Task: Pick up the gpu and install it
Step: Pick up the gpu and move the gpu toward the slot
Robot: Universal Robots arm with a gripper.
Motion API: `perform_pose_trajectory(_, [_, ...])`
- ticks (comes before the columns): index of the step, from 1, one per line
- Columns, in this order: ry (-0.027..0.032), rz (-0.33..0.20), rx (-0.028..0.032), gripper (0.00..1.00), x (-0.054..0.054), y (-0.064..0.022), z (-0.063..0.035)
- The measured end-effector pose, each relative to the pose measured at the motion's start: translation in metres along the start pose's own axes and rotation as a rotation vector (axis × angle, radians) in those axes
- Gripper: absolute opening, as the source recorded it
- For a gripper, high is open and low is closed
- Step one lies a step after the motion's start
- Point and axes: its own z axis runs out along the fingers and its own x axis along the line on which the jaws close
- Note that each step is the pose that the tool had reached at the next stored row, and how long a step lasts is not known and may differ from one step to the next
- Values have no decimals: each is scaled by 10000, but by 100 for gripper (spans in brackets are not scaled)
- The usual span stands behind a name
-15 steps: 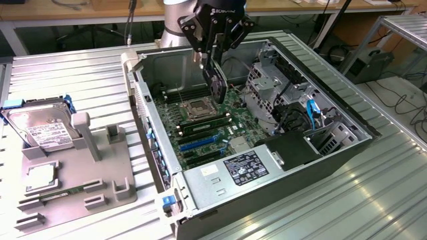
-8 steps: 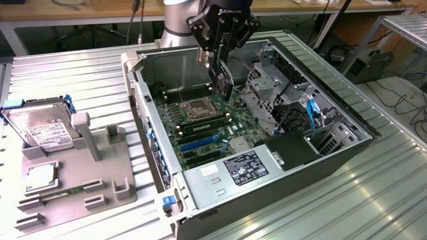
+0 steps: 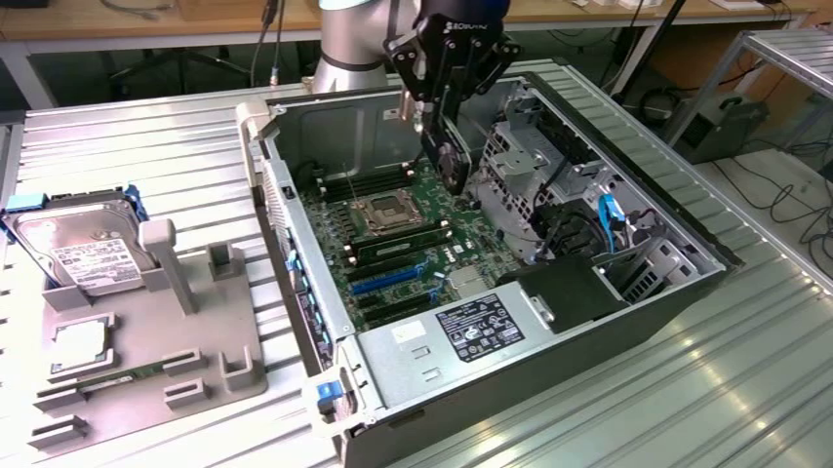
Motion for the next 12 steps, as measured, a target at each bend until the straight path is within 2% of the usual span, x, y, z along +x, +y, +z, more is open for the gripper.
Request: perform_pose_trajectory(12, [4, -24, 4, 26, -150, 15, 101])
